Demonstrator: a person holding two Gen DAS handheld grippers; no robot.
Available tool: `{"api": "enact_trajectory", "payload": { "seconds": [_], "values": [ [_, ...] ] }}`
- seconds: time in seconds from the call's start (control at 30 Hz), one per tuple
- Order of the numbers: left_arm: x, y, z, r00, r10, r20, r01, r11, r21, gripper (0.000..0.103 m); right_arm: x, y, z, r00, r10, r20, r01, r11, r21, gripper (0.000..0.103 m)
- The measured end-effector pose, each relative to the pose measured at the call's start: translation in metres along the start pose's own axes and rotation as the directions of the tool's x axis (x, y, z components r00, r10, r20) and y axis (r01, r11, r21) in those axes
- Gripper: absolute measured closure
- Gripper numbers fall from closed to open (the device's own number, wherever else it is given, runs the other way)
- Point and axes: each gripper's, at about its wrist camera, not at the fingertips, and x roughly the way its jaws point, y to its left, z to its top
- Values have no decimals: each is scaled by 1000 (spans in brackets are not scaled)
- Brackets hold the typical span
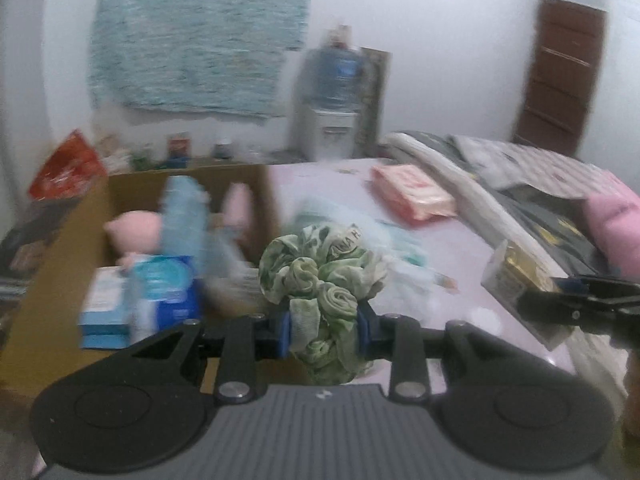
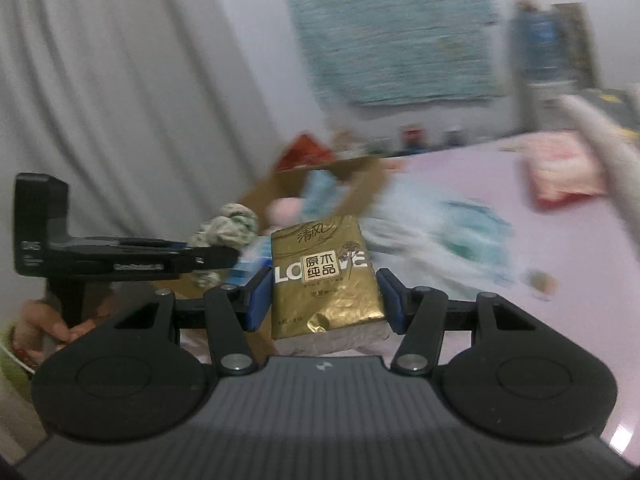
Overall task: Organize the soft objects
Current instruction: 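Carry both items into the cardboard box and open both grippers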
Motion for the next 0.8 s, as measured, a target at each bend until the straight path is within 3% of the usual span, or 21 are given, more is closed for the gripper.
{"api": "enact_trajectory", "payload": {
  "seconds": [0.13, 0.23, 0.5, 0.8],
  "values": [
    [-2, 43, 1, 992, 125, -28, -126, 992, -25, 70, 71, 26, 30, 981, 158, -114, -157, 987, 25, 48],
    [10, 78, -3, 982, 172, -81, -177, 983, -56, 70, 124, 42, 47, 953, 218, -208, -209, 976, 66, 48],
    [47, 128, -6, 946, 275, -174, -285, 958, -38, 69, 238, 83, 63, 875, 187, -447, -143, 981, 130, 48],
    [75, 144, -14, 906, 338, -256, -339, 940, 44, 62, 301, 91, 41, 783, 166, -600, -67, 981, 183, 47]
  ]
}}
